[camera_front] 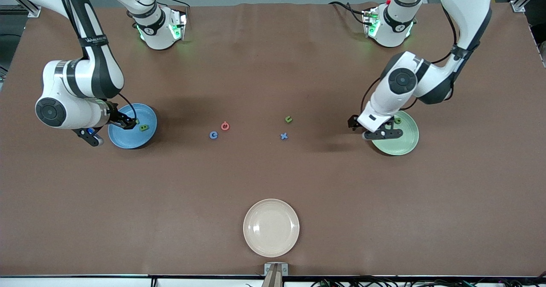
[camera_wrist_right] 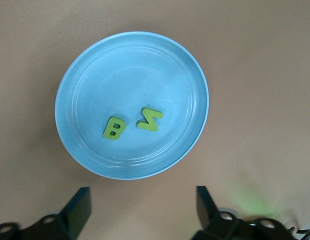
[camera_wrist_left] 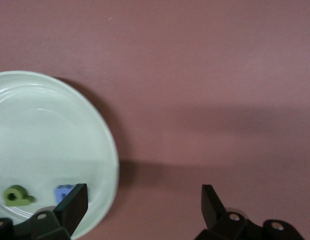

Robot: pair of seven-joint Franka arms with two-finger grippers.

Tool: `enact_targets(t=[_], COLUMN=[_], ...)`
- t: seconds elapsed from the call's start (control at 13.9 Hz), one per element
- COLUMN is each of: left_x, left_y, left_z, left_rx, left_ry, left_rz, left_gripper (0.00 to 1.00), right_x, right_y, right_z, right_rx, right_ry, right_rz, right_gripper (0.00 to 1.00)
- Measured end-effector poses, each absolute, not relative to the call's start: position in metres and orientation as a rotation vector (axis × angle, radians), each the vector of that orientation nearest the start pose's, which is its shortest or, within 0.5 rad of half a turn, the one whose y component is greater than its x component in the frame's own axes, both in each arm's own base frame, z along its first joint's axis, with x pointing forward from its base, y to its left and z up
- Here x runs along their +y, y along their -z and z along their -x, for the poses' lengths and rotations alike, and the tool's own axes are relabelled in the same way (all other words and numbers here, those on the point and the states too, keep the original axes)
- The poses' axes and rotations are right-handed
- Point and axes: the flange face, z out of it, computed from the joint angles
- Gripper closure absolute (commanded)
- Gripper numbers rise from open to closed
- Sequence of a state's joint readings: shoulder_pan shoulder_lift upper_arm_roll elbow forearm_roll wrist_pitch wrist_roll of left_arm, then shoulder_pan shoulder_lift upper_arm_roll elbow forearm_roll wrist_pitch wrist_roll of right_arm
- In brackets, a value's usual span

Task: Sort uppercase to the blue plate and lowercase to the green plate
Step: 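Grasp the green d with the left gripper while the right gripper grasps the blue C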

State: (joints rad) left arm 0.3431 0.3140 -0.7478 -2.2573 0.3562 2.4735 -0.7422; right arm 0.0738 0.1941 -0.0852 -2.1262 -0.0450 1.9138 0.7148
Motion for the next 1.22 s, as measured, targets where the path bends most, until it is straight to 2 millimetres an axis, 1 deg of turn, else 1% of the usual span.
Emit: enact_targets(t=[0.14,0.29,0.43,0.5,0.65,0.86,1.0,1.15,1.22], left_x=[-0.248,-0.280,-0.308,-0.319,-0.337,-0.365,-0.373,-0.380,-0.388], left_y=[-0.271,-0.276,-0.274,-0.270,-0.264,-0.258,-0.256,-0.251,-0.246], left_z=[-0.490,-0.482,-0.469,-0.462,-0.448,-0.426,-0.420,-0.419,-0.418], left_rx=[-0.196,-0.205,-0.156,-0.130,-0.111,-0.121,-0.108,-0.099,-0.091], left_ry=[0.059,0.073,0.057,0.043,0.015,-0.017,-0.028,-0.052,-0.073], left_rz=[3.157,3.175,3.189,3.193,3.197,3.200,3.202,3.211,3.220], left_gripper=[0.00,0.00,0.00,0.00,0.00,0.00,0.00,0.00,0.00], right_x=[-0.003,0.002,0.008,0.015,0.039,0.088,0.111,0.128,0.133], right_y=[-0.297,-0.300,-0.303,-0.302,-0.297,-0.292,-0.288,-0.283,-0.282], right_z=[-0.518,-0.519,-0.520,-0.520,-0.521,-0.519,-0.519,-0.518,-0.519], right_rx=[1.115,1.113,1.148,1.166,1.212,1.283,1.311,1.328,1.325], right_ry=[-0.589,-0.563,-0.529,-0.500,-0.411,-0.290,-0.225,-0.190,-0.159], right_rz=[3.083,3.084,3.076,3.074,3.062,3.038,3.015,3.002,2.990], right_gripper=[0.00,0.00,0.00,0.00,0.00,0.00,0.00,0.00,0.00])
